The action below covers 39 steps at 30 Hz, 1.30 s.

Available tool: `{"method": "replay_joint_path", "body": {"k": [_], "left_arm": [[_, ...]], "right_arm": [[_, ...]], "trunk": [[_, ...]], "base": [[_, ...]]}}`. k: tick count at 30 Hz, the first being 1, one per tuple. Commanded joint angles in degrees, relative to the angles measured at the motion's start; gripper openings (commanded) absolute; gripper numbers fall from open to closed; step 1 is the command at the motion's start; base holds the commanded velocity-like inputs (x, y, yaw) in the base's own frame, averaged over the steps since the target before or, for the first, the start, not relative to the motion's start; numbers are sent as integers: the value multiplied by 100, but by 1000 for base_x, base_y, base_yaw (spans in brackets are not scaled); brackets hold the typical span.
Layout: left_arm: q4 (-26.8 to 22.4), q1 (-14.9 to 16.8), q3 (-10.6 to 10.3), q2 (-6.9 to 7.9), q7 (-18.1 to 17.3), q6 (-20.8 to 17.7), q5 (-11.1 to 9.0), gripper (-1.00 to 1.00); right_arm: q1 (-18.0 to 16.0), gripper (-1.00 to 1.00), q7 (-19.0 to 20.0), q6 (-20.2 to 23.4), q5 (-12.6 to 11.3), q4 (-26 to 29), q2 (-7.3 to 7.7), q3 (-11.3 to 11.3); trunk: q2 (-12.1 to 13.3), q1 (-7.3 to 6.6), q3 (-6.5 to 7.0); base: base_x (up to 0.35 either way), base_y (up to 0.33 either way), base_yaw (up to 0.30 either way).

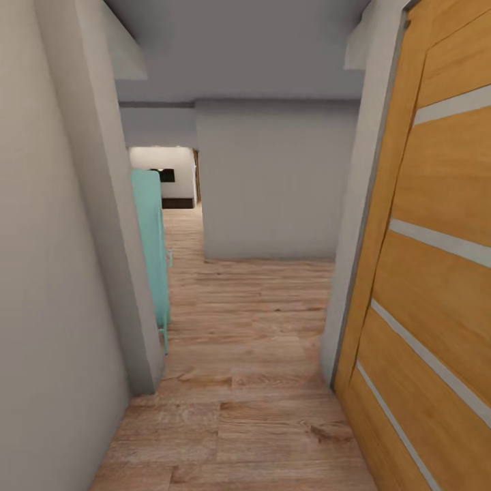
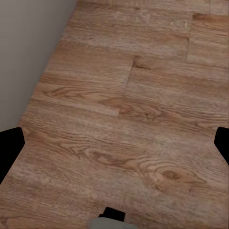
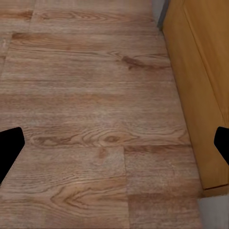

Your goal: Move the two storage containers from the living room to the garage. In the garage, place one container on the floor and stack the other container on top of it (either order is fine).

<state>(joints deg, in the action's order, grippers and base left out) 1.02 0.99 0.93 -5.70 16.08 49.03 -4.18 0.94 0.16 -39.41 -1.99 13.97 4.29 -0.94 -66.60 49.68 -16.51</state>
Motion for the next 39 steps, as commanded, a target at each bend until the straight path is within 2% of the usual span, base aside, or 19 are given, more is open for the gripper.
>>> {"method": "replay_joint_path", "body": {"k": [1, 17, 19, 20, 22, 25, 36, 39], "left_arm": [[12, 6, 4, -1, -26, 28, -41, 100], [-39, 6, 4, -5, -15, 42, -32, 100], [-91, 6, 4, -1, -15, 40, -27, 100], [-128, 6, 4, 9, -16, 38, -25, 100], [-144, 6, 4, 9, -20, 37, -21, 100], [-152, 6, 0, -15, -38, 49, -10, 100], [-152, 6, -13, -38, -58, 25, 19, 100], [-209, 6, -15, -43, -48, -129, 15, 100]], "right_arm": [[3, 100, 2, -5, -20, 9, 2, -11], [3, 100, 18, -5, -15, 9, 3, -11], [3, 100, 19, -5, 27, 9, 7, -11], [3, 100, 19, -14, 161, 9, 13, -8], [3, 100, 19, -19, 272, 9, 17, -5], [3, 100, 19, -22, 340, 9, 19, -7], [3, 100, 8, -28, 314, 9, 14, 23], [3, 100, 9, -27, 310, 9, 11, 24]], "trunk": [[-3, 4, -5], [-3, 4, -5], [-3, 4, -5], [-3, 4, -5], [-3, 4, -5], [-3, 4, -5], [-3, 4, -5], [-3, 4, -5]], "base": [[325, 0, 11], [325, 0, 1], [325, 0, 0], [325, 0, 0], [325, 0, 0], [325, 0, 0], [328, 0, 0], [329, 0, 0]]}}
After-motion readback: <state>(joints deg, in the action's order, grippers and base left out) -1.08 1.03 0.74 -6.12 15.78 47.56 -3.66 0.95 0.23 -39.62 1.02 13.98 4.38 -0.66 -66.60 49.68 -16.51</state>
